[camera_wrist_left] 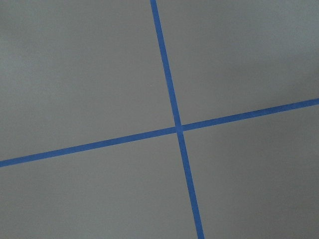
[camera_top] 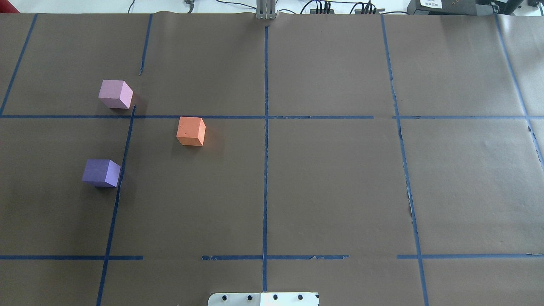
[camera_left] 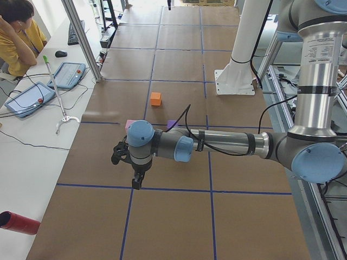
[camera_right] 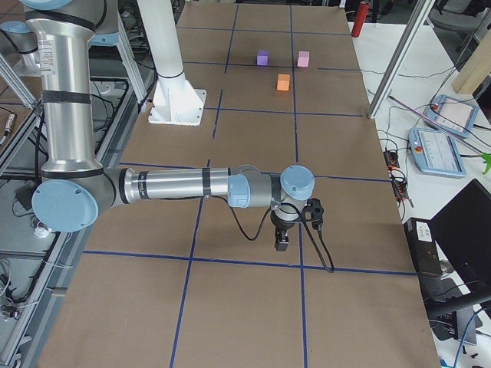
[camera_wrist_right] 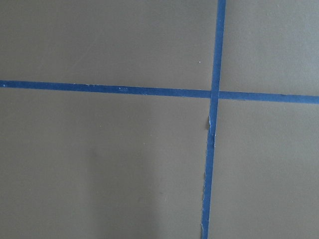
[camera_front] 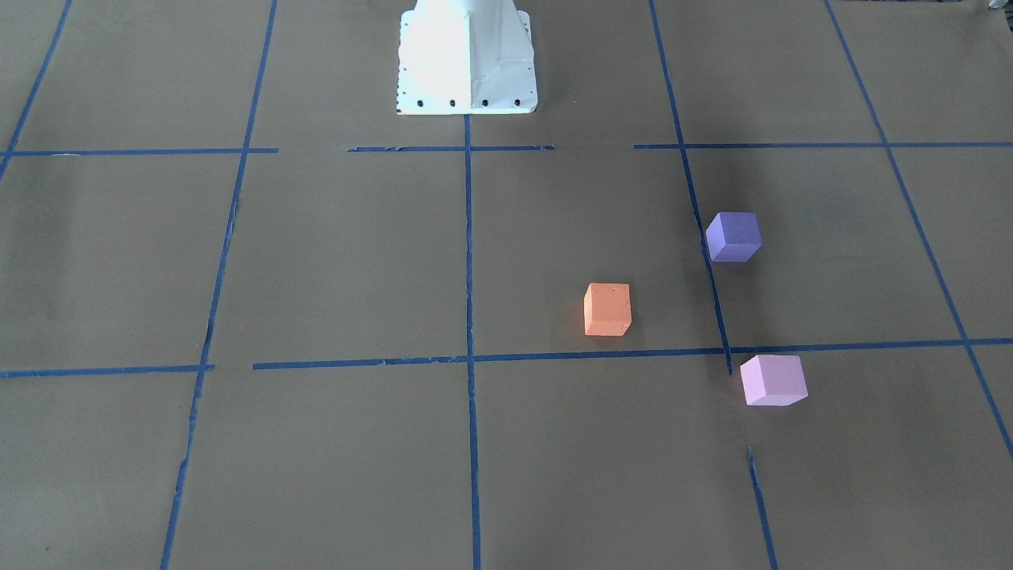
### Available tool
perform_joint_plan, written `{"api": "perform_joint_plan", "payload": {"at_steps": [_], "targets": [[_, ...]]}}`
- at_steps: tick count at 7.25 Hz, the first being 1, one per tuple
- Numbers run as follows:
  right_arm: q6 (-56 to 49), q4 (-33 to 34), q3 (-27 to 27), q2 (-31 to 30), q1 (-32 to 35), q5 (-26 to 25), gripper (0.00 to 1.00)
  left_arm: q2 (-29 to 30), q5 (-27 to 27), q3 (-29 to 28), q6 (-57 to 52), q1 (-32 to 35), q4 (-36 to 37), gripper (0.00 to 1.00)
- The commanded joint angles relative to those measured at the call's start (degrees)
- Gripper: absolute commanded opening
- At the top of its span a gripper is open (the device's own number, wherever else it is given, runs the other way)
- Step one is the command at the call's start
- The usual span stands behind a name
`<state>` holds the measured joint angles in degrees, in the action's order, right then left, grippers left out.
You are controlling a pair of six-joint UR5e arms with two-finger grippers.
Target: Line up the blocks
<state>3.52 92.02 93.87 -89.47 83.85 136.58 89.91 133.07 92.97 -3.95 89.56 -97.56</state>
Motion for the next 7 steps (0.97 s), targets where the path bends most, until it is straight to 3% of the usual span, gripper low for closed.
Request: {"api": "perform_joint_plan", "payload": {"at_steps": [1, 3, 5, 7], "targets": [[0.0, 0.0, 0.0, 0.0, 0.0, 0.0, 1.00, 0.2, 0.0, 0.5, 0.5, -0.1, 0.0, 1.00], [0.0, 0.0, 0.0, 0.0, 0.0, 0.0, 1.00, 2.9, 0.3, 1.1, 0.1, -0.5, -2.3, 1.00], [0.0, 0.0, 0.0, 0.0, 0.0, 0.0, 1.00, 8.9, 0.7, 1.1, 0.6, -8.6, -3.2, 1.00], [0.0, 0.0, 0.0, 0.0, 0.0, 0.0, 1.00, 13.4, 3.6, 3.6, 13.2, -16.0, -3.2, 1.00]]}}
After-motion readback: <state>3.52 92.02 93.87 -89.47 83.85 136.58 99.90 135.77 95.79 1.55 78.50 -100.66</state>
